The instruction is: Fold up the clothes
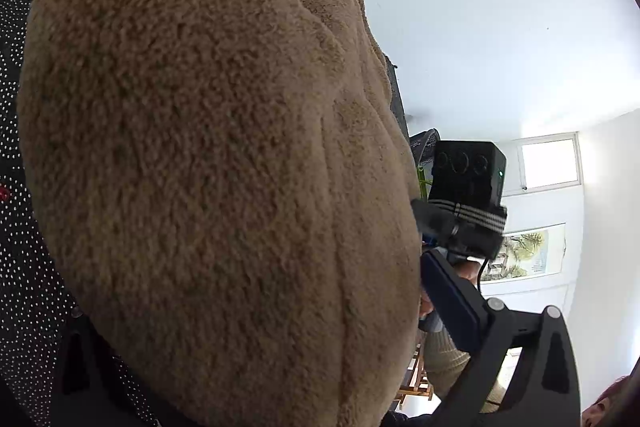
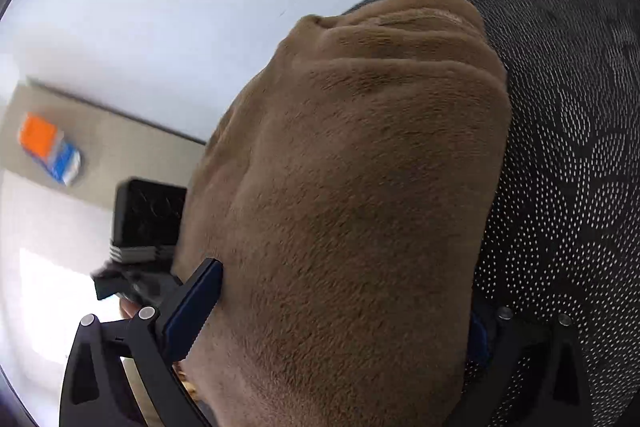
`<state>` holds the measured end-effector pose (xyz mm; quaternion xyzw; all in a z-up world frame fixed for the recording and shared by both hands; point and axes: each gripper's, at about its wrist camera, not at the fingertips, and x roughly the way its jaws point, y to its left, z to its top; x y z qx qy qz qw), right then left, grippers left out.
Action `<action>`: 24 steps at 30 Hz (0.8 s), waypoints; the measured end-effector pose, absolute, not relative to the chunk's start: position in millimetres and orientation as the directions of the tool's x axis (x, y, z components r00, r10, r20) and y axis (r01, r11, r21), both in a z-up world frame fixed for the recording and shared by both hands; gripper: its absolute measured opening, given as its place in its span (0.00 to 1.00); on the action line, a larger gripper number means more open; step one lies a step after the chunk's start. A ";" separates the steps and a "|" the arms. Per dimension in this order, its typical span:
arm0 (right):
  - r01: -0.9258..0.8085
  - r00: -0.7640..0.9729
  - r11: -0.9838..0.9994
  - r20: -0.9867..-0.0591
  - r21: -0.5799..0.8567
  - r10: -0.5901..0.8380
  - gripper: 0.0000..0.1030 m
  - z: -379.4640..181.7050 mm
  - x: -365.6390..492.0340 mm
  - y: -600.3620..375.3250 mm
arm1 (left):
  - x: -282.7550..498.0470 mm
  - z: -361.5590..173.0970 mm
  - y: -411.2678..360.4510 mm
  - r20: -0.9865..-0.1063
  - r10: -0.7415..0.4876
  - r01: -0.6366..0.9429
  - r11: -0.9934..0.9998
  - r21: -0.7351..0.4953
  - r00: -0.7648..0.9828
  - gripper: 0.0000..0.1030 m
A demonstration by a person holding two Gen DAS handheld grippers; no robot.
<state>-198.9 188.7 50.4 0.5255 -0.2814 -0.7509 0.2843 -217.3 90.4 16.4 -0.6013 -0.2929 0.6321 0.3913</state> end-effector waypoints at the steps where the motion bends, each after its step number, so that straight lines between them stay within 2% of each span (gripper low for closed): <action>1: 0.127 -0.294 -0.675 -0.622 0.727 -0.726 1.00 50.1 -197.5 189.0 | -217.0 17.0 90.8 -0.531 0.847 -0.143 -0.522 -0.841 0.029 1.00; 4: 0.126 -0.305 -0.641 -0.585 0.757 -0.752 1.00 48.0 -194.2 192.2 | -216.5 18.5 91.9 -0.530 0.847 -0.143 -0.521 -0.841 0.030 1.00; 9: 0.184 -0.286 -0.644 -0.587 0.742 -0.758 1.00 50.6 -189.5 185.0 | -215.7 21.1 93.8 -0.530 0.848 -0.143 -0.521 -0.842 0.031 1.00; 13: 0.201 -0.294 -0.655 -0.593 0.729 -0.750 0.99 52.8 -184.2 178.9 | -230.9 0.7 87.3 -0.531 0.847 -0.140 -0.522 -0.841 0.033 1.00; 18: 0.210 -0.338 -0.696 -0.618 0.686 -0.710 0.72 52.6 -183.5 178.9 | -251.5 -5.1 79.9 -0.535 0.845 -0.130 -0.527 -0.840 0.031 1.00; 24: 0.263 -0.411 -0.757 -0.641 0.598 -0.648 0.57 68.3 -172.5 161.8 | -252.2 -3.3 81.4 -0.550 0.835 -0.136 -0.544 -0.828 0.012 1.00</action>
